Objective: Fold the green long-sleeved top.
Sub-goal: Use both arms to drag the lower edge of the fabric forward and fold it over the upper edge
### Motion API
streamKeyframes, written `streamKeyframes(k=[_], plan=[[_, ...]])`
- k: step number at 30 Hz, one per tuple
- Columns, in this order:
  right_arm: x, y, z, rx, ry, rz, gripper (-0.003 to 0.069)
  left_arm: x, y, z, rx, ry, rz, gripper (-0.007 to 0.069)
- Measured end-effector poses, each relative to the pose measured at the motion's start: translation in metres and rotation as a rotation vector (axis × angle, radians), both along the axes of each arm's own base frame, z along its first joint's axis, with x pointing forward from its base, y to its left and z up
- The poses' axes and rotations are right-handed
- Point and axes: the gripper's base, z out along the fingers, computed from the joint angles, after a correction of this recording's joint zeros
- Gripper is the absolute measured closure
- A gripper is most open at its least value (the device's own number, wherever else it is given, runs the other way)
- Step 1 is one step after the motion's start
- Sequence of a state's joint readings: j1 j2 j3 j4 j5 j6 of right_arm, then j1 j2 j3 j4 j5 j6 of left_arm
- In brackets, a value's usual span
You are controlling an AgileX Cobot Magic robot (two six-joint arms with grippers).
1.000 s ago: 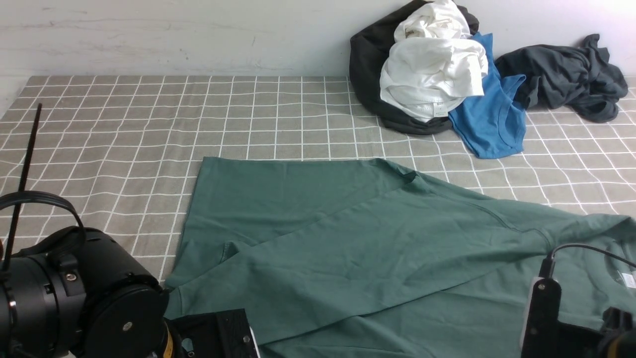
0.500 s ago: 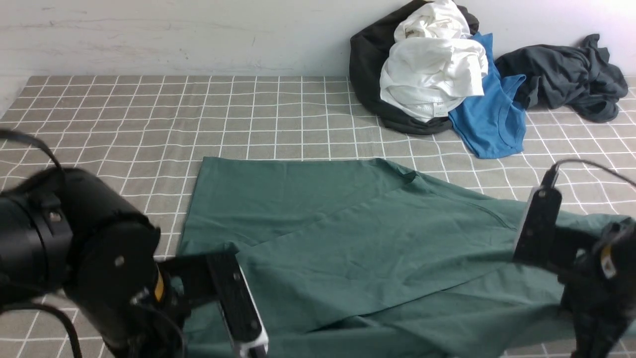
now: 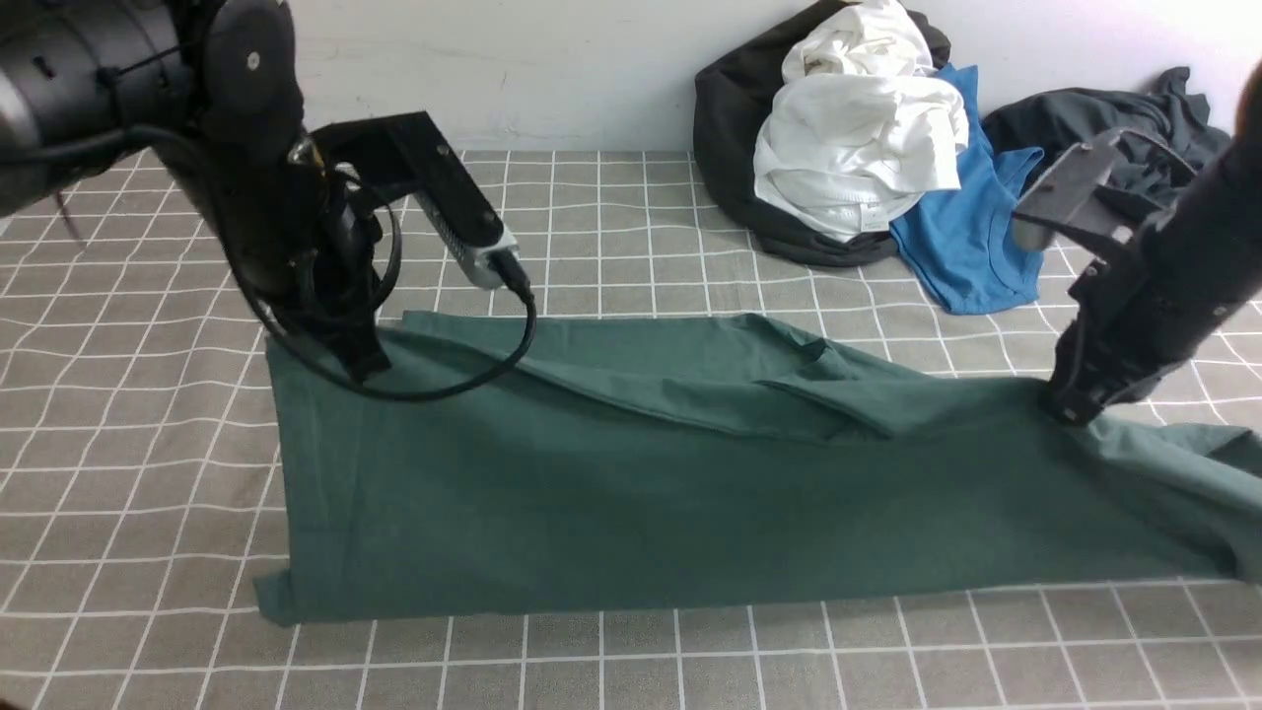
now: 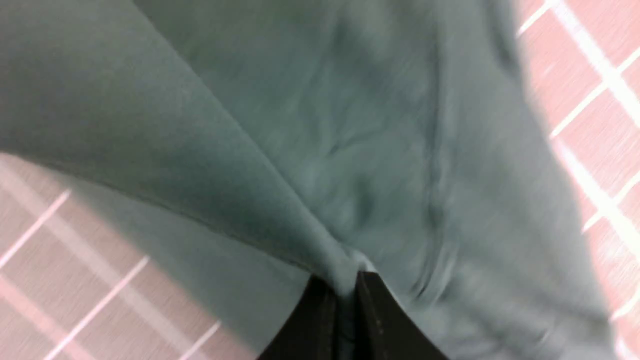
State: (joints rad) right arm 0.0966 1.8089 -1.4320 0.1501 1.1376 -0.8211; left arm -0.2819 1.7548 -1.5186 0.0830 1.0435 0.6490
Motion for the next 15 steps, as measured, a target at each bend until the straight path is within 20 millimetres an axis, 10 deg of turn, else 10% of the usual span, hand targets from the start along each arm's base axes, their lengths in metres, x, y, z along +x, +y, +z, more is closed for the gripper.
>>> streamKeyframes(k=[6,15], plan=[[0.050,0.005,-0.017,0.003,-0.018,-0.021,0.0643,0.066,0.008,-0.019,-0.005,-0.024,0.047,0.0611],[0.089,0.007,-0.045,0.004,-0.063,-0.078,0.0508,0.111,0.016,-0.059,-0.012,-0.054,0.085,0.0607]])
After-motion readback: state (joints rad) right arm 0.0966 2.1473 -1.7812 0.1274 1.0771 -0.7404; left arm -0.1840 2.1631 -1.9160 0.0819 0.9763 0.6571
